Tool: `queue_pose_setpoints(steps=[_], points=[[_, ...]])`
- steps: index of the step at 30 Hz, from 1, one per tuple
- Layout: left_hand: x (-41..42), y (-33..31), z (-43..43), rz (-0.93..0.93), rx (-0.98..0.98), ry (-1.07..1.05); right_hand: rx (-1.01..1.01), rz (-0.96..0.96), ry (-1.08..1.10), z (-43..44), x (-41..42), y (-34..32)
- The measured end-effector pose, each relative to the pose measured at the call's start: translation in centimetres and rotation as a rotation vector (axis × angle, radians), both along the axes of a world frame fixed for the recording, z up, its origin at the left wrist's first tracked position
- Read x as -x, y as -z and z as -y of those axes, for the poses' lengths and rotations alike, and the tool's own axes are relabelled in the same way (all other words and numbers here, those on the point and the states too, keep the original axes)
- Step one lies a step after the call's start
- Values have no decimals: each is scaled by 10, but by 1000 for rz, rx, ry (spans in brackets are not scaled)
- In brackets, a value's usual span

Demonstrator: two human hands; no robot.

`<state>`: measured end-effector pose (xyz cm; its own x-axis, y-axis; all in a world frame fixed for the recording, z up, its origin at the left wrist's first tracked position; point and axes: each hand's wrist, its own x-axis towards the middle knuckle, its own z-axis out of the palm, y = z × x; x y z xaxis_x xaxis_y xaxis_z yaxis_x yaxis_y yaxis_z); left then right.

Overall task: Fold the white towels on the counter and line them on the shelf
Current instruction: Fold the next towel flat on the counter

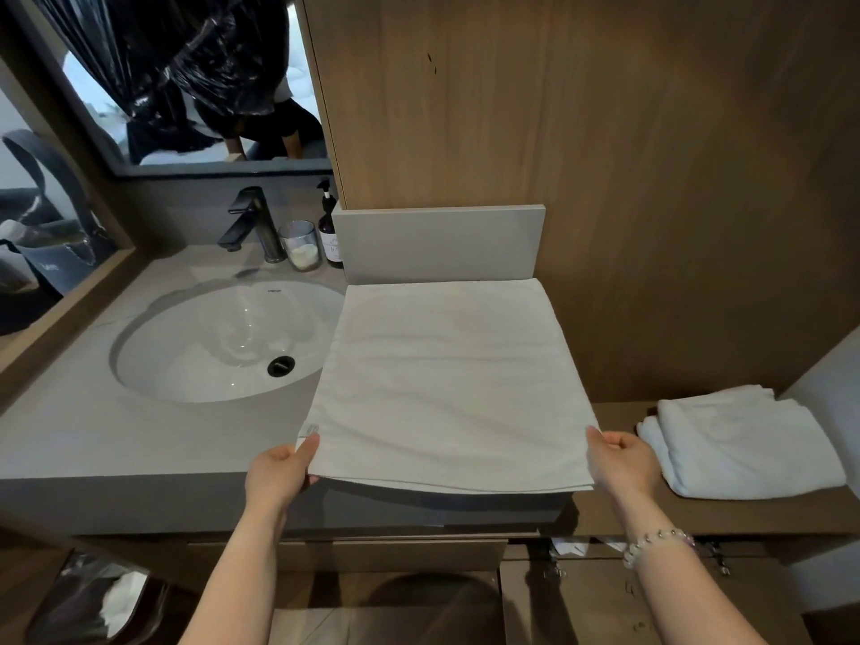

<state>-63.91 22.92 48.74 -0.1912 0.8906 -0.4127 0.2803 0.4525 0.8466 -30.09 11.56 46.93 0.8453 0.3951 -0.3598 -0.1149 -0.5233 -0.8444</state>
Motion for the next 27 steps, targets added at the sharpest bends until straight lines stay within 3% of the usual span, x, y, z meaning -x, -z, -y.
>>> queue_pose_setpoints(steps=[7, 11, 16, 18, 23, 27], points=[[-2, 8, 0, -291, -69, 196, 57, -3, -12, 1, -2, 7], [-6, 11, 0, -405, -99, 202, 63, -17, -160, 11, 2, -4], [3, 14, -5, -279, -86, 79, -86, -113, -452, 23, -13, -12], [5, 12, -6, -208, -94, 39, -165, -196, -416, 22, -19, -14], [4, 0, -1, 27, -203, 62, -460, -671, -187, 18, -23, -27], [10, -6, -4, 134, -143, 159, -492, -698, -187, 19, -23, -31]])
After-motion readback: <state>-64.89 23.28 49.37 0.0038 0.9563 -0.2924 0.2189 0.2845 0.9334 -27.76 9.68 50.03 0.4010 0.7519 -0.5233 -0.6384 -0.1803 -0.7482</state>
